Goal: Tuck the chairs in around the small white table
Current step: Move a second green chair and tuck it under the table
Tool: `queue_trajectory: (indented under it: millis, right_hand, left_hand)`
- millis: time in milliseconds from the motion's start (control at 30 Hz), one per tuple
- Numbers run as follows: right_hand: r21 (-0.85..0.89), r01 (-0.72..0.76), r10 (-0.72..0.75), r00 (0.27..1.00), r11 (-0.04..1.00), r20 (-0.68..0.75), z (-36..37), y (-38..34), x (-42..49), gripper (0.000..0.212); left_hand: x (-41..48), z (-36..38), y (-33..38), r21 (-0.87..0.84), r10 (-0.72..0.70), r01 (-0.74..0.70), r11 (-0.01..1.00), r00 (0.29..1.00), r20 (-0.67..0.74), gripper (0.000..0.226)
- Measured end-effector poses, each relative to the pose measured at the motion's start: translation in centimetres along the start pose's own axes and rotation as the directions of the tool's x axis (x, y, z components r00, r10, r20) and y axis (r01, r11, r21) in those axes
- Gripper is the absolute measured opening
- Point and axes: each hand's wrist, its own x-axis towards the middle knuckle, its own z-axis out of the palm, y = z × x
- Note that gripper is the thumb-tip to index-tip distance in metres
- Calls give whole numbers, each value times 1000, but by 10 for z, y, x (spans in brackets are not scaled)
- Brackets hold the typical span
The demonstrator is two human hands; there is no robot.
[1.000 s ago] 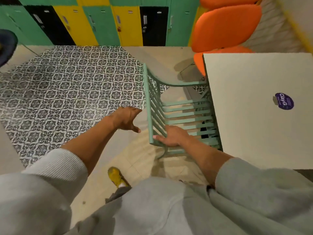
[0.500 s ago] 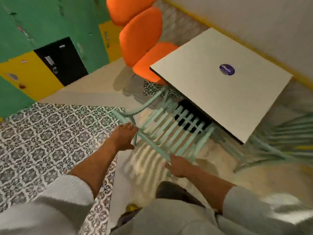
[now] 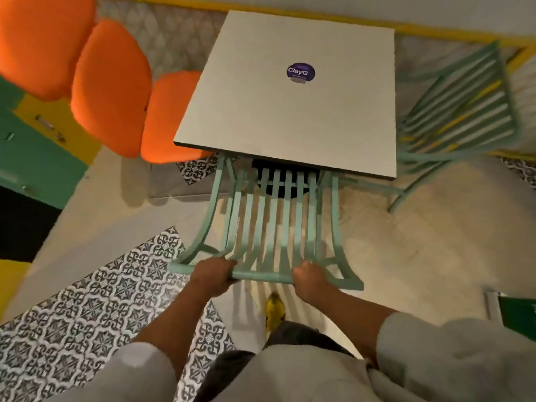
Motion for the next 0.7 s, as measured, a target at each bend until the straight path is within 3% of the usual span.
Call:
queue_trajectory:
  millis: [133,367,500,600,700]
  right_hand:
    - [21,-122,122,992,992,22,1,-12,1,31]
    - [54,-202,203,979,978,-10,8,-70,-5,32]
    - [49,-326,329,929,944,-169,6,-92,-15,33]
    - [74,-422,427,900,904,-82,15,-91,-14,32]
    - [52,-478,480,872,877,-96,23,-85,-21,32]
  left_hand:
    - [9,6,-16,86,89,-89,992,996,1,32]
    - [10,16,-75,212,233,-226,951,972,-6,37]
    - [4,21,-93,165,241,-237,957,970,-8,42]
    - [3,22,-106,152,251,-247,957,968,-12,37]
    - [1,24,-111,175,250,-244,954,968,-16,38]
